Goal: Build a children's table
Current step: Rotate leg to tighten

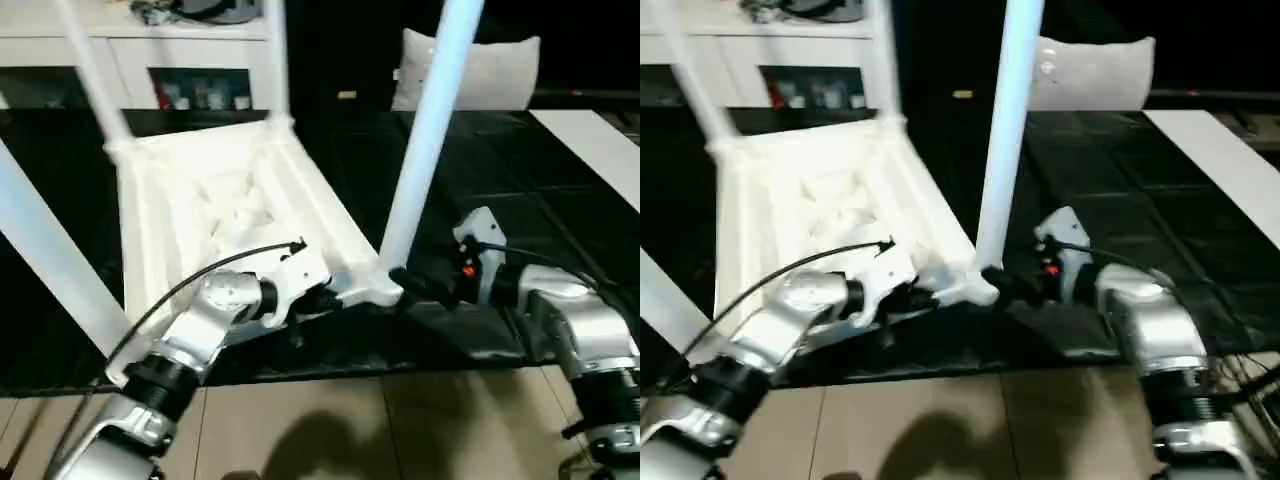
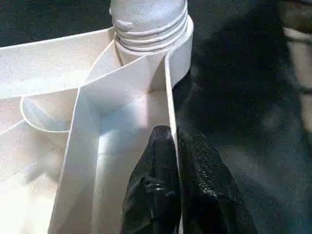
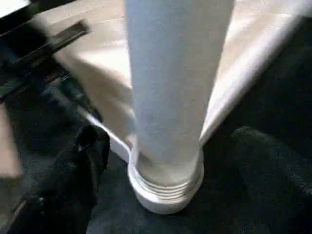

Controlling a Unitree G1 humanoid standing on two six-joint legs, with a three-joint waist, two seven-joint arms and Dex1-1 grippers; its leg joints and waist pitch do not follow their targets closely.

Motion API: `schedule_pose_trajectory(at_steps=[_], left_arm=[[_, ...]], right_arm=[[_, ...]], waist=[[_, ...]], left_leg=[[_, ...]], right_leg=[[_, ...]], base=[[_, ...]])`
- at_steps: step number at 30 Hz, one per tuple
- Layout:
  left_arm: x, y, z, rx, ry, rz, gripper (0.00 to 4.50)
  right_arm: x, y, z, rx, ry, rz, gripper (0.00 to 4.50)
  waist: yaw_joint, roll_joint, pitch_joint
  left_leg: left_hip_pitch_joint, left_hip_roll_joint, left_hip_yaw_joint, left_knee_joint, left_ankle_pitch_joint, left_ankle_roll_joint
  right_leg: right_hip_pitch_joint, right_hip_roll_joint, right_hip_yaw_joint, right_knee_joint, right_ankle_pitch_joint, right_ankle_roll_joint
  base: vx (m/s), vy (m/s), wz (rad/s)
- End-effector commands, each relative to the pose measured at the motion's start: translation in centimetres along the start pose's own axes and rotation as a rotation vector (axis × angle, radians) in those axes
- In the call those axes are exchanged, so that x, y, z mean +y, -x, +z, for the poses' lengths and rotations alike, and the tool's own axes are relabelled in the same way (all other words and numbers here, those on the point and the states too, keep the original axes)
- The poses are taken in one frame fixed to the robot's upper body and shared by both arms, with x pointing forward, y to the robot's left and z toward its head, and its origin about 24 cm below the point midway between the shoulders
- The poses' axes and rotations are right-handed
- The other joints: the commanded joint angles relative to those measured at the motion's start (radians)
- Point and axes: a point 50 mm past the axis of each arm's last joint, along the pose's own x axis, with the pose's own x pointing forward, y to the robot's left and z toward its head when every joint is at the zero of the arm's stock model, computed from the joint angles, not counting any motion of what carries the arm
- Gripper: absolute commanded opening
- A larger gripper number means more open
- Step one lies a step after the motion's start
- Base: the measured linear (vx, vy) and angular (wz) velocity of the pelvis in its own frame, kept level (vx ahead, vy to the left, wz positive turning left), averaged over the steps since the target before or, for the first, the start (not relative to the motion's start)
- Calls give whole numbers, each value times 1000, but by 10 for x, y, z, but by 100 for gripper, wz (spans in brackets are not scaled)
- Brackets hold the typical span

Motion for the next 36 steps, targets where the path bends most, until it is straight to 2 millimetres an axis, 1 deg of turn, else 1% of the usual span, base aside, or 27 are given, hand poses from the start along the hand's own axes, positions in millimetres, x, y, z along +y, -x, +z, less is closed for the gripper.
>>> schedule_pose_trajectory(at_steps=[1, 2, 3, 4, 5, 6, 7, 9, 10, 12, 13, 15, 16, 17, 18, 22, 25, 26, 27, 28, 29, 30, 31, 32, 34, 35, 36], left_arm=[[-13, -4, 3, 3, -72, -135, 0], [-14, -2, 3, 6, -77, -162, 0], [-16, -1, 2, 9, -83, -185, 0], [-18, 1, 1, 12, -90, -207, 0], [-19, 2, 0, 16, -94, -222, 0], [-20, 3, -1, 21, -101, -238, 0], [-20, 4, -2, 24, -110, -253, 0], [-20, 6, -3, 39, -129, -264, 0], [-20, 6, -3, 47, -138, -265, 0], [-18, 6, -3, 56, -142, -244, 0], [-17, 5, -3, 57, -138, -230, 0], [-17, 5, -3, 57, -135, -228, 0], [-17, 5, -3, 56, -133, -228, 0], [-17, 5, -3, 56, -132, -227, 0], [-17, 4, -3, 57, -131, -226, 0], [-16, 2, -2, 37, -108, -201, 0], [-17, 0, -1, 22, -85, -199, 0], [-18, -1, 0, 13, -67, -193, 0], [-18, -2, 1, 5, -52, -188, 0], [-18, -3, 2, -3, -36, -182, 0], [-18, -4, 3, -11, -23, -176, 0], [-18, -5, 4, -14, -10, -168, 0], [-17, -7, 5, -22, 7, -155, 0], [-17, -8, 6, -28, 28, -139, 0], [-15, -12, 9, -33, 65, -106, 0], [-11, -19, 14, -39, 117, -40, 0], [-8, -23, 17, -46, 141, -3, 0]], right_arm=[[3, 1, 4, 3, 13, 95, 429], [4, 1, 3, 12, 12, 120, 401], [5, 1, 3, 18, 10, 141, 401], [6, 1, 2, 25, 6, 163, 401], [7, 1, 1, 33, 5, 181, 388], [8, 1, 1, 39, 6, 199, 388], [9, 1, 0, 42, 6, 218, 376], [10, -1, -1, 45, 7, 246, 357], [11, -2, -1, 50, 8, 254, 357], [13, -4, -4, 61, -2, 273, 332], [13, -5, -5, 59, -10, 284, 315], [13, -5, -5, 58, -15, 291, 310], [14, -5, -5, 57, -19, 298, 288], [14, -5, -6, 56, -24, 308, 288], [14, -5, -6, 56, -25, 310, 277], [17, -7, -5, 22, -50, 333, 245], [21, -9, -6, -2, -72, 338, 218], [23, -10, -5, -25, -86, 337, 218], [25, -11, -5, -44, -100, 331, 211], [26, -13, -5, -59, -111, 312, 205], [27, -15, -5, -70, -119, 289, 204], [27, -17, -5, -73, -123, 272, 202], [28, -20, -5, -75, -129, 241, 201], [28, -23, -6, -72, -136, 202, 200], [26, -31, -7, -62, -143, 119, 199], [21, -43, -6, -56, -178, -29, 198], [18, -49, -5, -57, -208, -105, 197]], waist=[[2, -10, -59], [4, -8, -59], [6, -12, -58], [8, -9, -58], [10, -12, -58], [12, -11, -59], [15, -16, -58], [22, -15, -58], [21, -18, -57], [20, -16, -57], [21, -20, -57], [21, -21, -57], [22, -21, -57], [22, -23, -57], [22, -23, -57], [23, -25, -59], [25, -25, -58], [25, -20, -59], [26, -15, -59], [27, -17, -59], [26, -15, -58], [26, -16, -57], [22, -9, -55], [18, -8, -52], [13, -12, -52], [7, -3, -51], [0, -5, -50]], left_leg=[[2, 32, -4, -57, -180, 66], [2, 33, -5, -57, -181, 64], [1, 35, -4, -58, -186, 62], [2, 36, -6, -59, -190, 57], [3, 36, -5, -59, -191, 55], [3, 36, -5, -58, -189, 54], [3, 35, -3, -58, -188, 54], [5, 35, -3, -58, -196, 51], [3, 35, -4, -59, -197, 49], [3, 35, -4, -59, -205, 44], [1, 34, -5, -59, -203, 42], [2, 34, -5, -59, -203, 41], [2, 34, -5, -59, -201, 41], [1, 34, -5, -59, -198, 42], [1, 34, -5, -59, -199, 42], [1, 34, -5, -58, -183, 43], [1, 34, -4, -57, -181, 44], [2, 34, -4, -57, -185, 42], [3, 34, -4, -57, -187, 41], [3, 35, -4, -57, -189, 41], [1, 34, -5, -60, -197, 35], [1, 33, -6, -60, -205, 31], [3, 32, -8, -64, -225, 24], [5, 30, -9, -64, -247, 16], [7, 27, -10, -64, -256, 9], [3, 26, -13, -67, -257, 0], [3, 27, -13, -68, -262, -7]], right_leg=[[55, -76, 56, -81, -274, -135], [55, -75, 56, -79, -270, -139], [55, -76, 56, -78, -270, -144], [54, -77, 56, -76, -268, -149], [54, -77, 57, -74, -265, -152], [54, -78, 57, -75, -263, -153], [53, -77, 58, -76, -265, -152], [52, -79, 58, -78, -284, -146], [52, -79, 58, -77, -289, -143], [52, -80, 57, -80, -311, -137], [54, -80, 57, -80, -325, -129], [53, -80, 57, -81, -335, -122], [53, -81, 57, -82, -338, -119], [53, -80, 57, -81, -339, -116], [52, -80, 57, -81, -341, -115], [53, -78, 58, -76, -297, -128], [53, -79, 57, -76, -296, -133], [53, -78, 58, -79, -300, -131], [52, -79, 59, -78, -296, -134], [53, -78, 59, -79, -294, -134], [54, -78, 57, -80, -300, -130], [54, -78, 56, -81, -313, -126], [53, -79, 55, -86, -356, -116], [52, -80, 54, -94, -411, -99], [50, -82, 52, -102, -465, -78], [52, -81, 50, -104, -475, -69], [50, -80, 49, -104, -479, -67]], base=[[0, 0, 0], [0, 0, 0], [0, 0, 0], [0, 0, 0], [0, 0, 0], [0, 0, 0], [0, 0, 0], [0, 0, 0], [0, 0, 0], [0, 0, 0], [0, 0, 0], [0, 0, 0], [0, 0, 0], [0, 0, 0], [0, 0, 0], [0, 0, 0], [0, 0, 0], [0, 0, 0], [0, 0, 0], [0, 0, 0], [0, 0, 0], [0, 0, 0], [0, 0, 0], [0, 0, 0], [0, 0, 0], [0, 0, 0], [0, 0, 0]])
